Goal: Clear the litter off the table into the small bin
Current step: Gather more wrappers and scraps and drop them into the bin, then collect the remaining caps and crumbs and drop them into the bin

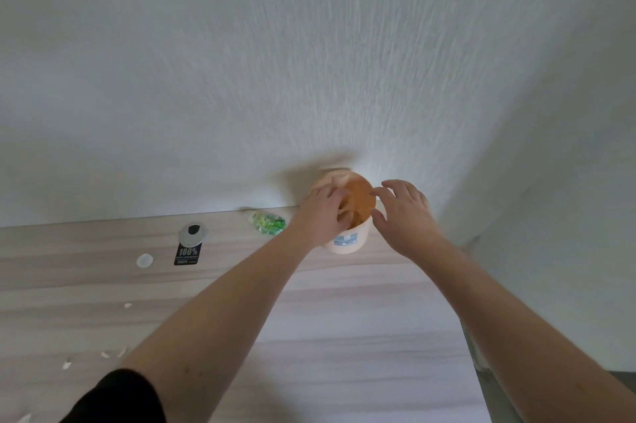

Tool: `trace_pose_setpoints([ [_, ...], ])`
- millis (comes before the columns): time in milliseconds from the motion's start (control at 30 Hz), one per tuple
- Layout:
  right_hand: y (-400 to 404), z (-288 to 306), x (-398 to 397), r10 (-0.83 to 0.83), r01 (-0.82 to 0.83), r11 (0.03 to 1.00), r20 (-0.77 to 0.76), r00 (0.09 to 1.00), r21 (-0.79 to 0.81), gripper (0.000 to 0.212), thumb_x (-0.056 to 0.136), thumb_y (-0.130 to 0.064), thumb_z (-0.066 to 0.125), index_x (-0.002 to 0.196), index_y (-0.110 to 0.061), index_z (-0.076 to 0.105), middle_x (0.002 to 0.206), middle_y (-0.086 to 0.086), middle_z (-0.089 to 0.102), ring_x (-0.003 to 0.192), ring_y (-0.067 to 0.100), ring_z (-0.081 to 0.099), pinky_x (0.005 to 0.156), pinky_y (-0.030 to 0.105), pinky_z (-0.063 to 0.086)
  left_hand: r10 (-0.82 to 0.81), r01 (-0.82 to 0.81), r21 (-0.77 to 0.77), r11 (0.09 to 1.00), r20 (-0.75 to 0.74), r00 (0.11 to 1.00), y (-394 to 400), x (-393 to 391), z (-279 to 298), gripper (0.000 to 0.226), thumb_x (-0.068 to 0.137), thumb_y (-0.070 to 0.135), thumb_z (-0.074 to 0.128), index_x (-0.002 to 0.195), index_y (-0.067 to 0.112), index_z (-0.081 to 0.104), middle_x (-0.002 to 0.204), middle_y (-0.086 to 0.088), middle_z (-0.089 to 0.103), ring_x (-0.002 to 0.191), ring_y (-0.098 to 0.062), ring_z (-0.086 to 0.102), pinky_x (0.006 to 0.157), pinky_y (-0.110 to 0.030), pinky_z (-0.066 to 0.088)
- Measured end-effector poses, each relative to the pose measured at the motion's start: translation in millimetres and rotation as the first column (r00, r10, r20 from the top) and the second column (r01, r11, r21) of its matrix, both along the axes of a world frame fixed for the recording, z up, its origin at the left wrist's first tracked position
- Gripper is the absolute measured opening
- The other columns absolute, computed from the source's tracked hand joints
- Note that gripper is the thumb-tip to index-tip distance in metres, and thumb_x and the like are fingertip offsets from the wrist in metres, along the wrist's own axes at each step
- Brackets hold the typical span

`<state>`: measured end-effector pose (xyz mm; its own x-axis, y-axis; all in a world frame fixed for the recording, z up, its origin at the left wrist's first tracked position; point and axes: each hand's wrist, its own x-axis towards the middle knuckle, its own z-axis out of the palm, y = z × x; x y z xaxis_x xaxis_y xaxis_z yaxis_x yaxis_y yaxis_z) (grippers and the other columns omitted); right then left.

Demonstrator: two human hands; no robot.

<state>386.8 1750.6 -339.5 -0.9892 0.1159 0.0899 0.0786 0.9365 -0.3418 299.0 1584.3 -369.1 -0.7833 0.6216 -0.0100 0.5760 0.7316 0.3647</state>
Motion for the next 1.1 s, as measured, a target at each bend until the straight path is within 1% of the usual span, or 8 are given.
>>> trace_pose_setpoints([
  [100,-17,8,6,0.024,-0.024,1.000,-0.029,0.999,-0.001,0.036,0.092,-0.027,0.049,0.127,-0.020,0.050,0.136,0.003,0.046,0.130,0.023,0.034,0.105,0.034,0.023,0.039,-0.035,0.095,0.995,-0.044,0.998,-22,19,8,0.035,0.087,0.031,0.054,0.119,0.019,0.050,0.124,-0.007,0.055,0.111,-0.029,0.050,0.092,-0.039,0.042],
  [200,-36,17,10,0.063,-0.063,0.998,-0.014,0.998,-0.029,0.037,0.092,-0.027,0.049,0.128,-0.017,0.049,0.137,0.004,0.046,0.128,0.027,0.036,0.106,0.037,0.025,0.065,-0.056,0.117,0.992,-0.074,0.995,-54,38,16,0.039,0.085,0.023,0.056,0.123,0.014,0.049,0.122,-0.011,0.055,0.112,-0.031,0.050,0.095,-0.042,0.043],
  [333,-65,24,13,0.099,-0.098,0.994,0.002,0.995,-0.053,0.040,0.090,-0.028,0.050,0.128,-0.016,0.048,0.138,0.008,0.045,0.126,0.031,0.039,0.106,0.043,0.030,0.103,-0.095,0.079,0.992,-0.103,0.989,-105,65,24,0.042,0.087,0.024,0.053,0.127,0.012,0.047,0.125,-0.010,0.053,0.119,-0.027,0.045,0.098,-0.038,0.038],
  [467,-102,22,17,0.168,-0.167,0.985,0.002,0.986,-0.044,0.035,0.088,-0.029,0.052,0.121,-0.015,0.051,0.129,0.011,0.051,0.119,0.036,0.044,0.100,0.045,0.034,0.165,-0.165,0.010,0.986,-0.100,0.981,-160,91,26,0.045,0.090,0.027,0.050,0.133,0.015,0.042,0.136,-0.010,0.046,0.128,-0.026,0.038,0.106,-0.042,0.034],
  [633,-160,11,19,0.236,-0.235,0.970,0.005,0.972,-0.062,0.041,0.090,-0.030,0.052,0.128,-0.014,0.049,0.130,0.011,0.052,0.122,0.033,0.043,0.104,0.045,0.032,0.262,-0.264,0.000,0.965,-0.087,0.961,-234,124,17,0.044,0.090,0.028,0.050,0.132,0.016,0.042,0.135,-0.007,0.047,0.127,-0.024,0.040,0.104,-0.042,0.036],
  [833,-234,-7,24,0.305,-0.300,0.951,0.087,0.948,-0.072,0.045,0.091,-0.034,0.049,0.133,-0.018,0.045,0.140,0.009,0.045,0.131,0.029,0.035,0.110,0.044,0.027,0.370,-0.372,-0.037,0.928,-0.052,0.928,-330,162,-8,0.044,0.089,0.028,0.053,0.131,0.017,0.045,0.135,-0.010,0.048,0.128,-0.027,0.041,0.106,-0.040,0.033],
  [1000,-300,-22,30,0.329,-0.324,0.944,0.124,0.936,-0.060,0.045,0.091,-0.032,0.050,0.133,-0.017,0.045,0.138,0.009,0.046,0.131,0.031,0.036,0.110,0.045,0.027,0.434,-0.435,-0.045,0.899,-0.030,0.900,-420,173,-26,0.045,0.088,0.030,0.053,0.131,0.018,0.045,0.137,-0.010,0.048,0.130,-0.027,0.039,0.106,-0.042,0.034],
  [1100,-345,-35,39,0.323,-0.321,0.946,0.151,0.934,-0.043,0.045,0.091,-0.032,0.051,0.133,-0.018,0.044,0.137,0.008,0.047,0.130,0.030,0.036,0.109,0.045,0.028,0.463,-0.465,-0.035,0.884,-0.059,0.884,-477,178,-38,0.046,0.086,0.030,0.057,0.129,0.017,0.047,0.136,-0.011,0.049,0.129,-0.027,0.042,0.105,-0.041,0.036],
])
